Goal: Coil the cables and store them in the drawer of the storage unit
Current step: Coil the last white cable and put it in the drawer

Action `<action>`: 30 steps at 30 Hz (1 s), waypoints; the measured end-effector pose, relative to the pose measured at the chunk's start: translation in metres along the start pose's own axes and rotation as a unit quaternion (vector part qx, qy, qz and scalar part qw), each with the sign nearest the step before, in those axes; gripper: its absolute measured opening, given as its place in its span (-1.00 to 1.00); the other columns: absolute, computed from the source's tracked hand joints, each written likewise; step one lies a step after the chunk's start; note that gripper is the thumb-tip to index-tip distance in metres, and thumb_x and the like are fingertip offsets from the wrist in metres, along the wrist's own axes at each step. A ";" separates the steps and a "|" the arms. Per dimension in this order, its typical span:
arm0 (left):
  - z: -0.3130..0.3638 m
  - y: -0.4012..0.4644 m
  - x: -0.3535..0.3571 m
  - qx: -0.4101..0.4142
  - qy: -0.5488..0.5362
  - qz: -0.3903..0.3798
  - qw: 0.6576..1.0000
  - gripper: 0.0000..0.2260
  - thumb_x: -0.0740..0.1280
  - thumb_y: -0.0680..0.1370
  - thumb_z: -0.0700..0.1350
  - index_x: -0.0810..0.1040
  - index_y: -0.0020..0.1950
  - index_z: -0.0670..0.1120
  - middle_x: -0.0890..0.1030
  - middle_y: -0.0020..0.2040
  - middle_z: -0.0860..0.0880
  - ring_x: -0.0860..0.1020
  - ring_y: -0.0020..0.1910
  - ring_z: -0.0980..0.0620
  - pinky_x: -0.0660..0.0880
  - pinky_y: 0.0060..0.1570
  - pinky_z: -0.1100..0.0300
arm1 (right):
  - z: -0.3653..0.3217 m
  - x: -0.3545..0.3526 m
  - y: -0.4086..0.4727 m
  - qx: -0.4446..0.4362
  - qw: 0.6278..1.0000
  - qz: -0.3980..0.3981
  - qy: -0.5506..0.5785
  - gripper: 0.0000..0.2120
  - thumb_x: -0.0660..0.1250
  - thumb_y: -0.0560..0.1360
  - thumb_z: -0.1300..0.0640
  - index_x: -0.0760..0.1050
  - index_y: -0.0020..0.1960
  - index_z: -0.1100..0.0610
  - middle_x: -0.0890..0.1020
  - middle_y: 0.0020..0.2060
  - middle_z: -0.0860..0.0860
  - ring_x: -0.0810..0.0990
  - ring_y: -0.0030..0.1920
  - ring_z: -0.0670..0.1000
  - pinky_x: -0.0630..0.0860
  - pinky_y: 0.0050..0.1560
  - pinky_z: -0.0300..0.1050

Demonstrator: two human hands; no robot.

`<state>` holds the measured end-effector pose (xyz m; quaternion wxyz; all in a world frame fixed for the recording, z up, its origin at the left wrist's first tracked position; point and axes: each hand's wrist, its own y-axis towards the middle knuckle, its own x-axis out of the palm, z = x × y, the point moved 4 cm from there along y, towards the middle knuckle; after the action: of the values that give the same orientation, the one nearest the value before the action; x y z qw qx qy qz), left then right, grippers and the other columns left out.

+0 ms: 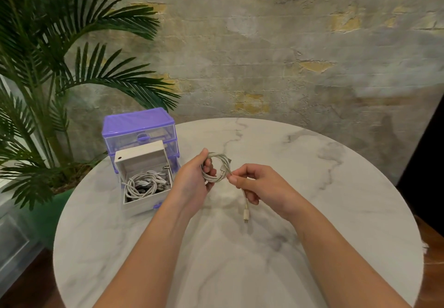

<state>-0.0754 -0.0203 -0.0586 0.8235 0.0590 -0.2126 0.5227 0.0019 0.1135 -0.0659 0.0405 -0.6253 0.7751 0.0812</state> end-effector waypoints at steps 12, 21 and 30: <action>-0.001 0.000 0.004 0.131 0.192 0.026 0.972 -0.77 0.19 0.65 -0.03 0.52 0.12 -0.16 0.50 -0.23 -0.04 0.51 -0.23 0.09 0.58 -0.12 0.18 | 0.008 -0.012 0.007 -0.022 0.993 0.116 -0.007 -0.95 0.34 0.56 0.22 0.55 -0.08 0.17 0.60 -0.30 0.09 0.56 -0.43 0.06 0.57 -0.37 -0.09; -0.006 -0.007 0.006 0.062 0.106 -0.020 0.992 -0.81 0.29 0.61 -0.12 0.60 0.13 -0.16 0.57 -0.19 0.01 0.62 -0.28 -0.01 0.64 -0.18 0.19 | 0.016 -0.011 0.008 -0.015 0.989 0.147 -0.020 -0.87 0.31 0.52 0.36 0.62 -0.04 0.21 0.69 -0.23 0.09 0.68 -0.19 0.03 0.61 -0.04 -0.15; -0.007 -0.006 0.003 0.066 0.162 -0.002 0.985 -0.80 0.29 0.61 -0.04 0.62 0.13 -0.08 0.58 -0.15 0.06 0.53 -0.17 0.12 0.59 -0.25 0.29 | 0.020 0.000 0.008 0.014 0.969 0.140 0.203 -0.85 0.23 0.57 0.39 0.55 0.08 0.30 0.68 -0.06 0.21 0.70 -0.15 0.03 0.65 -0.07 -0.17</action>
<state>-0.0667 -0.0187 -0.0629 0.8425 0.0289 -0.0415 0.5363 -0.0068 0.1188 -0.0850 -0.1207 -0.5133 0.8481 -0.0528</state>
